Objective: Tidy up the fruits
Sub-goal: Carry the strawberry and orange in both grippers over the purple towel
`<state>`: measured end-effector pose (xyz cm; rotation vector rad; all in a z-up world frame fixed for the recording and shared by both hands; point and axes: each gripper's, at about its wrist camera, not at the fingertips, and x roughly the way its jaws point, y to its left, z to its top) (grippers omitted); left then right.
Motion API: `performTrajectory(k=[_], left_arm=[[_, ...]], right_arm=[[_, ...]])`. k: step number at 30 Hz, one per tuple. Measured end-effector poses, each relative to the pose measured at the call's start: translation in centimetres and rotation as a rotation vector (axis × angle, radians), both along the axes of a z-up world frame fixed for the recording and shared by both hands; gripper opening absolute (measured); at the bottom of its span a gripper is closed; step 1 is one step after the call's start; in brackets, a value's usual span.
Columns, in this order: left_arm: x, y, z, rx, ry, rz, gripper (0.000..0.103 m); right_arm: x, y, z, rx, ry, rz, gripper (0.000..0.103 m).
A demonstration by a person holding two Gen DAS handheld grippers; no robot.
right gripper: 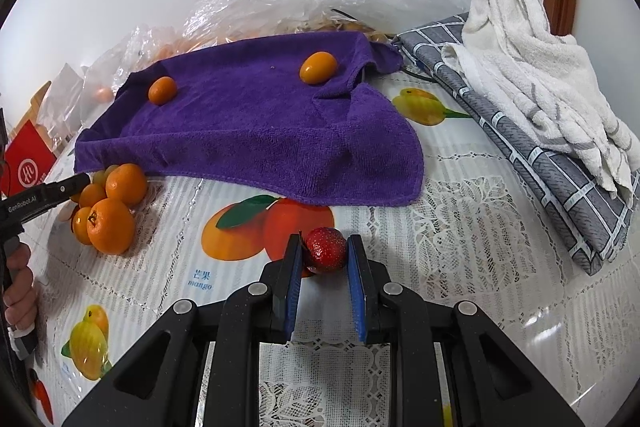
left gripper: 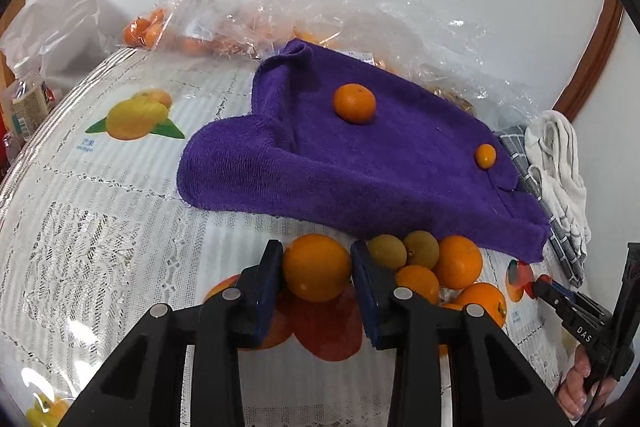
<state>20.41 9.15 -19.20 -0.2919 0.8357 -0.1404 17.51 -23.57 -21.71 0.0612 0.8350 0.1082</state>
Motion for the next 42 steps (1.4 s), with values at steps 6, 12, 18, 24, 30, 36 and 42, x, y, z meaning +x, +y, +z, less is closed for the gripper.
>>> performTrajectory(k=[6,12,18,24,30,36,42], left_arm=[[-1.0,0.8,0.7,-0.030,-0.063,0.025,0.033],[-1.5,1.1,1.5,-0.054,-0.122,0.042,0.033],[-2.1,1.6,2.1,-0.061,-0.176,0.059,0.033],[-2.5,2.1,2.7,-0.071,-0.204,0.078,0.033],[-3.0,1.9,3.1,-0.037,-0.231,0.097,0.033],[-3.2,1.7,3.4,-0.008,-0.244,0.107,0.033],[-3.3,2.1,4.1,-0.004,-0.239,0.134,0.033]], right_arm=[[-0.5,-0.2,0.3,0.010,-0.024,-0.004,0.022],[-1.1,0.0,0.7,0.003,-0.050,-0.006,0.022],[-1.1,-0.3,0.9,0.025,-0.059,-0.001,0.022],[-1.5,-0.6,1.2,0.037,-0.080,-0.018,0.022],[-1.7,-0.4,2.1,0.024,-0.082,-0.040,0.022],[-2.1,0.1,4.2,0.018,-0.111,-0.038,0.022],[-1.8,0.3,5.9,0.019,-0.137,-0.042,0.022]])
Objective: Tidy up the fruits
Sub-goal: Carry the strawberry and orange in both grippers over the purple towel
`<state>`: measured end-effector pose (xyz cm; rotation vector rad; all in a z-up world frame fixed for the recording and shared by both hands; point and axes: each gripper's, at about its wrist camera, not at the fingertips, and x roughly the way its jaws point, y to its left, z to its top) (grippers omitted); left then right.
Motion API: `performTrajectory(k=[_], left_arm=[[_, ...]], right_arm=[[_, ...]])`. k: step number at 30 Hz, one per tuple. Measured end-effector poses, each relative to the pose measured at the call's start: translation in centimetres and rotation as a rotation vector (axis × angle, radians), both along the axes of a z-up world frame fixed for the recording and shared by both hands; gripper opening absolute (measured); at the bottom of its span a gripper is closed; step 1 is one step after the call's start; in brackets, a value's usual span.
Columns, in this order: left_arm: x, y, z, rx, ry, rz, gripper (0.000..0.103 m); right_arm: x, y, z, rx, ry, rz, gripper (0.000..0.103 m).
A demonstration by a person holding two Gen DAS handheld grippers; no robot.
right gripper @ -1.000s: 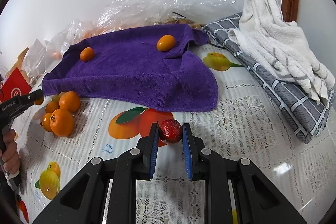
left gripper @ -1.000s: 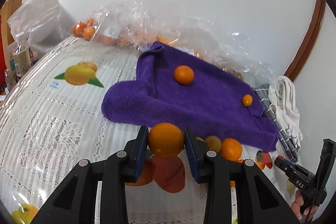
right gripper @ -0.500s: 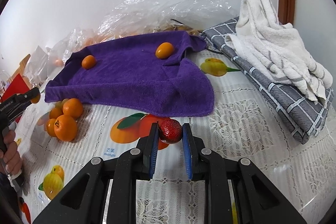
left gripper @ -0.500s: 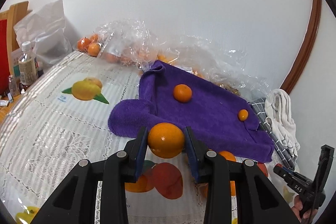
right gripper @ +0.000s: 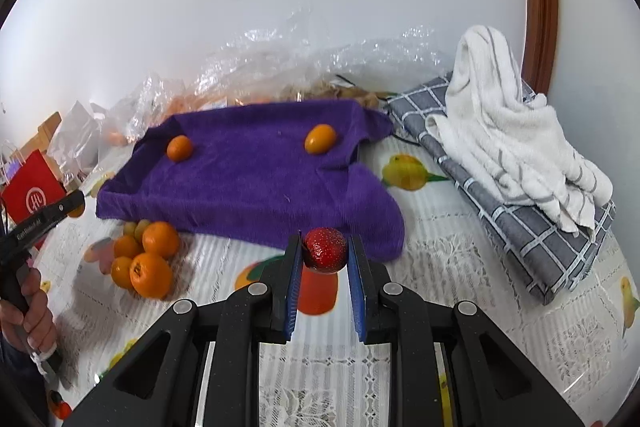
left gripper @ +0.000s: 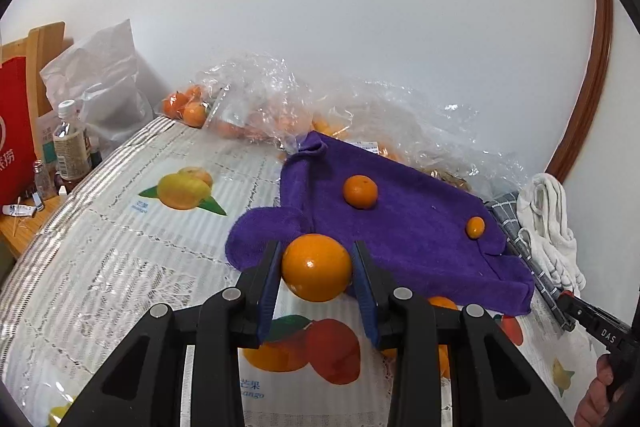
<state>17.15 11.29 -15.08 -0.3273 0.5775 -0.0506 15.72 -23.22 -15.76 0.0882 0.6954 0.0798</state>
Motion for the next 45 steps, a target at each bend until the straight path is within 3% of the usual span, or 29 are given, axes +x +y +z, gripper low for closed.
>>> performTrajectory(k=[8,16,22,31,45], left_arm=[[0.6,-0.1,4.0,0.032,-0.015,0.007,0.033],[5.1,-2.6,7.1,0.042,-0.051,-0.026,0.033],[8.8,-4.0,4.6,0.062,-0.012,-0.020,0.033],[11.6,-4.4,-0.5,0.123,0.085,-0.027,0.033],[12.4,-5.3,-1.7,0.177,0.128,-0.049,0.033]], right_arm=[[2.1,0.3,1.9,0.009,-0.013,-0.007,0.022],[6.0,0.5,3.3,0.039,-0.032,-0.011,0.022],[9.1,1.1,3.1,0.020,-0.047,-0.009,0.022],[11.9,1.3,-1.3,-0.031,0.047,-0.018,0.022],[13.2,3.1,-4.2,-0.103,0.125,0.030,0.022]])
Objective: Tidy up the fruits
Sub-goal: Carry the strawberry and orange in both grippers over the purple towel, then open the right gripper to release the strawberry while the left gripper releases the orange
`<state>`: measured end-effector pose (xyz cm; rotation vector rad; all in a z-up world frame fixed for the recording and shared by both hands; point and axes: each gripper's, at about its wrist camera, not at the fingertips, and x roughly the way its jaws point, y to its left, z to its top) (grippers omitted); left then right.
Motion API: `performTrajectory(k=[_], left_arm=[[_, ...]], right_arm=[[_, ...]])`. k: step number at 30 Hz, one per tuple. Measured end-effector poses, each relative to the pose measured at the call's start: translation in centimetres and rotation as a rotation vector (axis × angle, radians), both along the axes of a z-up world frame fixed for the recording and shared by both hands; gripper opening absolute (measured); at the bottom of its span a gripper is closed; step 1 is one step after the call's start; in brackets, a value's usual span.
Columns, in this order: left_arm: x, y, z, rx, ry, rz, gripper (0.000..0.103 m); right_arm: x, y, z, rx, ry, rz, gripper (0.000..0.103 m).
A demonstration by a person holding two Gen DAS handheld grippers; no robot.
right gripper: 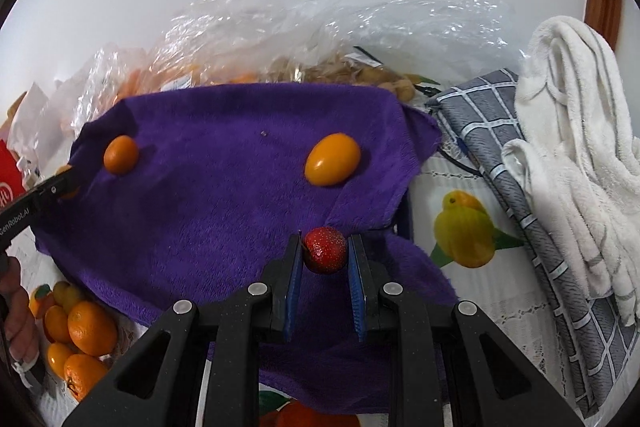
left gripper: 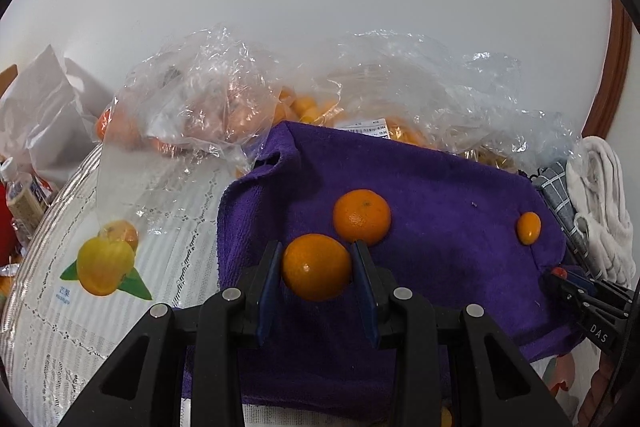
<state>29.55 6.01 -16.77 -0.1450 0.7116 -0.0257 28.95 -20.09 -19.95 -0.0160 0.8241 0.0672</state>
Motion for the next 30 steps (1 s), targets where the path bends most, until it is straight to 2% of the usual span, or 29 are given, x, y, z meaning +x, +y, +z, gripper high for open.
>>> performTrajectory(k=[23,26,30], left_arm=[[0.78,-0.78,-0.77,0.057,0.058,-0.017,0.033],[0.79,-0.75,-0.77,0.060,0.059,-0.019,0.033],[0.78,-0.64,-0.79,0.062,0.061,-0.019,0.034]], right_arm=[[0.17,0.20,-0.60,-0.015,0.017,0.006,0.023],[0.08,0.33,-0.55,-0.004,0.017,0.014,0.028],[-0.28,0.48,-0.19,0.010,-0.001,0.024,0.041]])
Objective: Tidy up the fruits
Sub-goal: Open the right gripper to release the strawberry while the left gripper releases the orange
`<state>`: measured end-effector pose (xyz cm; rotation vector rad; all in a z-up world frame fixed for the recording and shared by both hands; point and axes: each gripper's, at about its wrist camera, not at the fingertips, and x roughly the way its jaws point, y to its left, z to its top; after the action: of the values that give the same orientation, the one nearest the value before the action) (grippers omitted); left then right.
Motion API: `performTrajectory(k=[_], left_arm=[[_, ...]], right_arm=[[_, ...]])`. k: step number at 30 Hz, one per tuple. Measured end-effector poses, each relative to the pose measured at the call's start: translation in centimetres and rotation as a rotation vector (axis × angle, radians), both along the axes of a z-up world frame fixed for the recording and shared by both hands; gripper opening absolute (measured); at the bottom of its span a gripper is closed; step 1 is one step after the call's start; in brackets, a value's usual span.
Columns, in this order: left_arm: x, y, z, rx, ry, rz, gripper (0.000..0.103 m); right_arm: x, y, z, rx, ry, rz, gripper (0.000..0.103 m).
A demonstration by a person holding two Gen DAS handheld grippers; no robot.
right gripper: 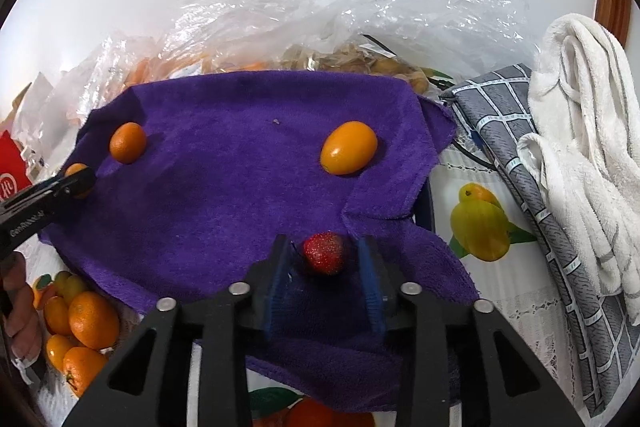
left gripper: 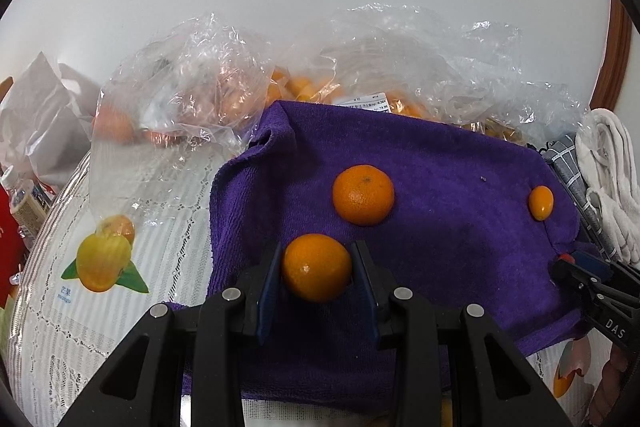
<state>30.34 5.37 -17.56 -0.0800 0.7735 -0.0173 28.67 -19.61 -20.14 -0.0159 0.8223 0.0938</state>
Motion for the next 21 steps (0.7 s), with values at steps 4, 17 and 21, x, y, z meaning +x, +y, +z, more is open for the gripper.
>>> performTrajectory(k=[4,17,21], left_arm=[[0.0,-0.1,-0.1,0.011,0.002,0.000,0.033],[-0.1,-0.1,0.1,0.009,0.001,-0.010,0.034],[-0.2,0.0,0.2,-0.003,-0.004,-0.013,0.036]], right_arm=[[-0.2,-0.4,0.5,0.017,-0.027,-0.016,0.051],[-1.0,-0.1,0.9,0.014,-0.064,0.000,0.059],[-1.1,-0.1,1.0,0.021,-0.074,0.000,0.059]])
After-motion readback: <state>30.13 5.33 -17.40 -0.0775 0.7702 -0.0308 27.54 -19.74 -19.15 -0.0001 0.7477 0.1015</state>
